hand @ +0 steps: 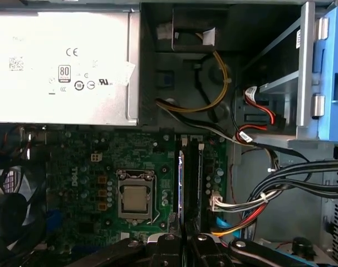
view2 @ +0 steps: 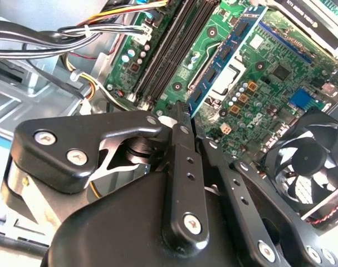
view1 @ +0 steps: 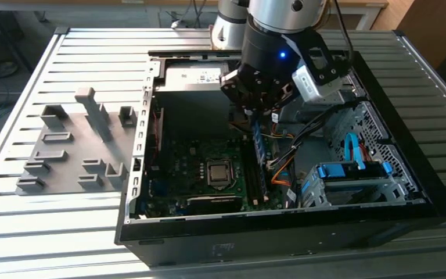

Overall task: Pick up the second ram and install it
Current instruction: 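Insert the second ram into the second slot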

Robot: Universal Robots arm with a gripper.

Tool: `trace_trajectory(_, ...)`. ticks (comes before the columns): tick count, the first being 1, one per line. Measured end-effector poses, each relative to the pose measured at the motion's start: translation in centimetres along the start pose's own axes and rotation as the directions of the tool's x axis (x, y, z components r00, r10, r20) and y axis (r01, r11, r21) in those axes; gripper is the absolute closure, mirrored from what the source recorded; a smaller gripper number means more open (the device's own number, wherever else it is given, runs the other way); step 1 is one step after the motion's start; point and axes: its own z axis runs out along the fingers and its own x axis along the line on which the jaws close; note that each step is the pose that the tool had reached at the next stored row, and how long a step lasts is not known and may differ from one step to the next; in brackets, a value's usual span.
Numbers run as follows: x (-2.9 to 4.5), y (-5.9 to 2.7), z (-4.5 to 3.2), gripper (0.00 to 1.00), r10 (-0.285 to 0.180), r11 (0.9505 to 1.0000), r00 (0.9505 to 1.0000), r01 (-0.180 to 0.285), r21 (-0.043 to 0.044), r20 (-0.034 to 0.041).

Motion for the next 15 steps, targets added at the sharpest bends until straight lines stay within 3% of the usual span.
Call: trace_trajectory(15, -0.48, -0.51, 2.03, 0.86, 0.0, 1.0, 0.9999, 0.0, -0.0004, -0.0107)
